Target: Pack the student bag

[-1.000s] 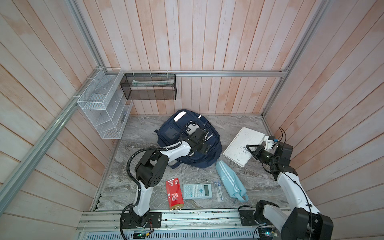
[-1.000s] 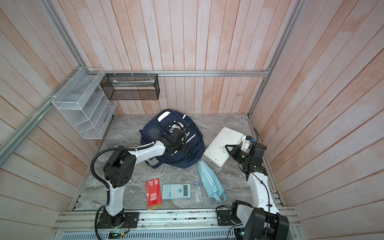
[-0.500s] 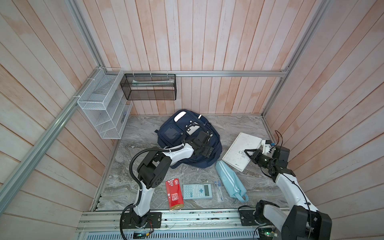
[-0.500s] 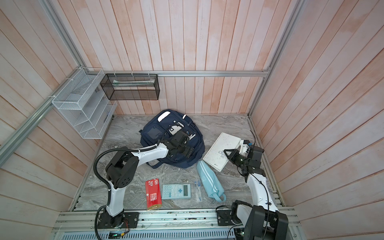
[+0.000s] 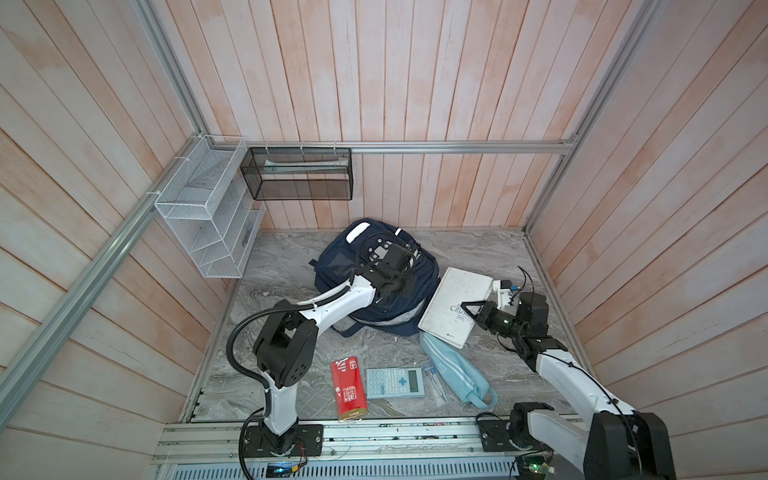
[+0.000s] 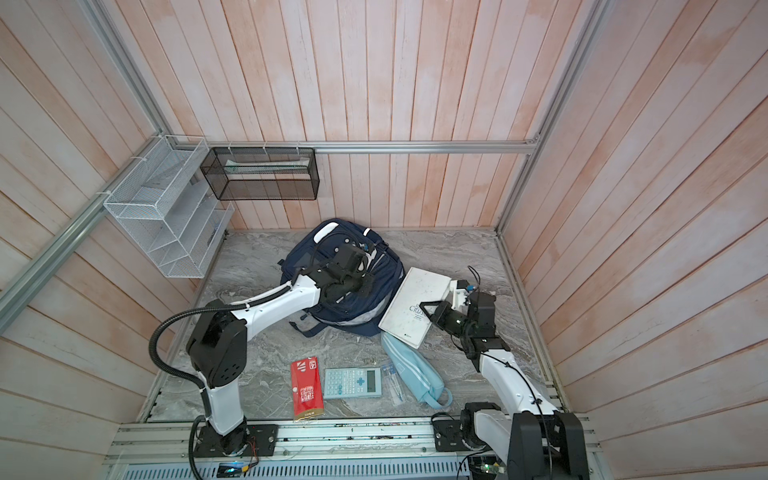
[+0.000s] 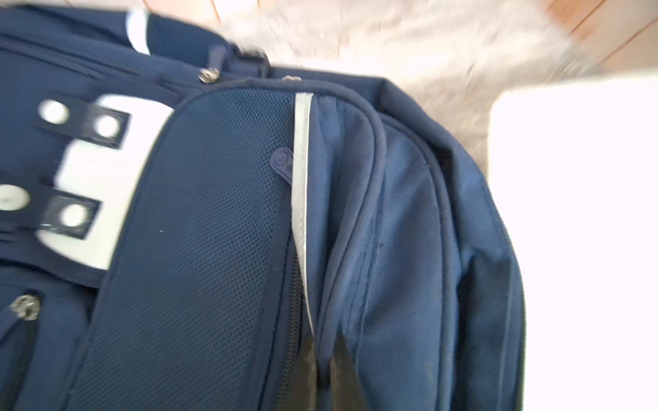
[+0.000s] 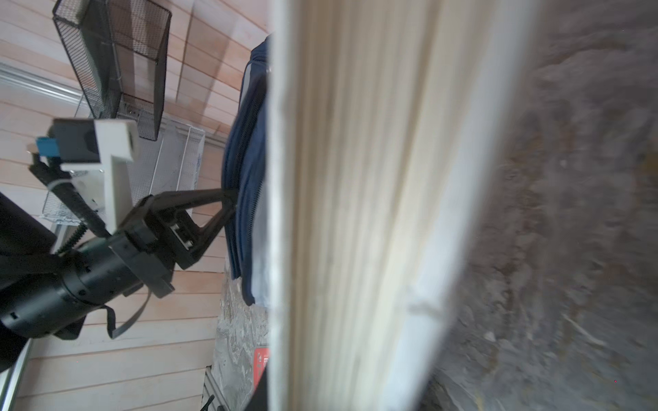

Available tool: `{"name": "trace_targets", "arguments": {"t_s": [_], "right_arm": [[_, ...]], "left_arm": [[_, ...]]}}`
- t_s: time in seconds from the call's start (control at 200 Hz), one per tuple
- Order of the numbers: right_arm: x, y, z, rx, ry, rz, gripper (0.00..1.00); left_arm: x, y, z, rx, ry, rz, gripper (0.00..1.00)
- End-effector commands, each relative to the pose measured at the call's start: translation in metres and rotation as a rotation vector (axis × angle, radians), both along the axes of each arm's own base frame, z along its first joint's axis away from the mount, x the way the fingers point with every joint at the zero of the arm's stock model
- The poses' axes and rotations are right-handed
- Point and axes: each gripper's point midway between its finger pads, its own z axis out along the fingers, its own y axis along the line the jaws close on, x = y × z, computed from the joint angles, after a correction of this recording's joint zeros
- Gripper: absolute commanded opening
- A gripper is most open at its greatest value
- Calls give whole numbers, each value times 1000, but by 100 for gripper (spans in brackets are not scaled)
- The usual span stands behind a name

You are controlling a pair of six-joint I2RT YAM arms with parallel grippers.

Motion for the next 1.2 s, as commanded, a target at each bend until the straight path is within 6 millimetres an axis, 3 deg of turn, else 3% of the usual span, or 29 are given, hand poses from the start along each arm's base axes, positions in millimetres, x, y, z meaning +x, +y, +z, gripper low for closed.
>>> {"name": "trace_targets", "arguments": {"t_s": [0.0, 0.175, 0.34, 0.545, 0.565, 0.63, 0.695, 0.77, 0.915, 1.05, 1.195], "right_arm": [[32, 16, 48, 60, -164, -10, 0], [62, 69, 51, 156, -168, 109, 0], [109, 121, 39, 228, -174, 164, 0], [183, 167, -7, 324, -71, 109, 0], [188, 173, -9, 313, -68, 112, 5], [195, 187, -19, 294, -36, 131, 40], [188, 176, -26, 274, -10, 101, 58], [176, 154, -32, 198, 16, 85, 69], [140, 97, -46, 44, 66, 61, 76], [114, 52, -61, -72, 144, 50, 76], [85, 22, -50, -211, 127, 6, 74]], "left_arm": [[10, 3, 70, -186, -57, -11, 0], [12, 6, 96, -262, -68, -25, 0], [9, 5, 103, -292, -67, -44, 0], [8, 11, 111, -304, -79, -37, 0], [9, 12, 111, -302, -80, -29, 0], [10, 14, 102, -297, -73, -17, 0], [11, 15, 89, -302, -50, -9, 0], [13, 16, 68, -289, -17, 7, 0], [22, 18, 24, -316, 56, 46, 0], [29, 17, -18, -303, 129, 96, 0], [25, 7, -48, -304, 194, 100, 3]]}}
